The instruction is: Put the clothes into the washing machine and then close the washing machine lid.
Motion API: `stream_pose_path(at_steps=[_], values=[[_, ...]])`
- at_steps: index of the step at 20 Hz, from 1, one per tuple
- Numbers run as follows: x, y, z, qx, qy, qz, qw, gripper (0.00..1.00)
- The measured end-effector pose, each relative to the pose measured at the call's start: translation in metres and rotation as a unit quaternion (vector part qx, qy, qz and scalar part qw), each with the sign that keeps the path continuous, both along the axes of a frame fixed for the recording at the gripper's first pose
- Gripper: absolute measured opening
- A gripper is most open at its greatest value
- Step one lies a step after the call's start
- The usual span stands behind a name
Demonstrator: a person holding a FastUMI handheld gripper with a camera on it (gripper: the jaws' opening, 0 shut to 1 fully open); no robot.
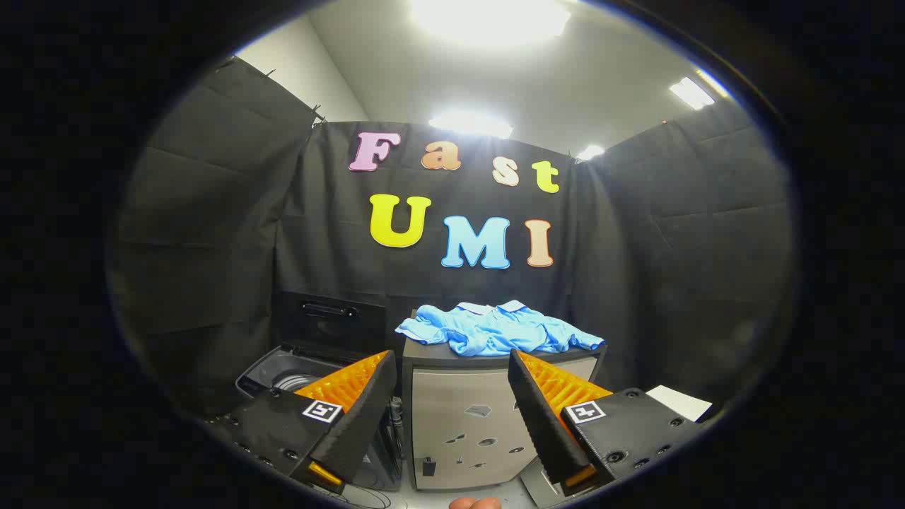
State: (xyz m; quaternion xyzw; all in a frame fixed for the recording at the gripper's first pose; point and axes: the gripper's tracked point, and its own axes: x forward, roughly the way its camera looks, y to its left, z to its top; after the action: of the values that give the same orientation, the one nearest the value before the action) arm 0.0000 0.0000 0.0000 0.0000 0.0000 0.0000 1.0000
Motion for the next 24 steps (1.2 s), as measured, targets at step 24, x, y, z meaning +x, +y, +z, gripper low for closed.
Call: stream_pose_path(at_steps=[24], values=[[-0.014,0.004,0.01,-0.005,-0.004,-0.011,1.0,0.99]])
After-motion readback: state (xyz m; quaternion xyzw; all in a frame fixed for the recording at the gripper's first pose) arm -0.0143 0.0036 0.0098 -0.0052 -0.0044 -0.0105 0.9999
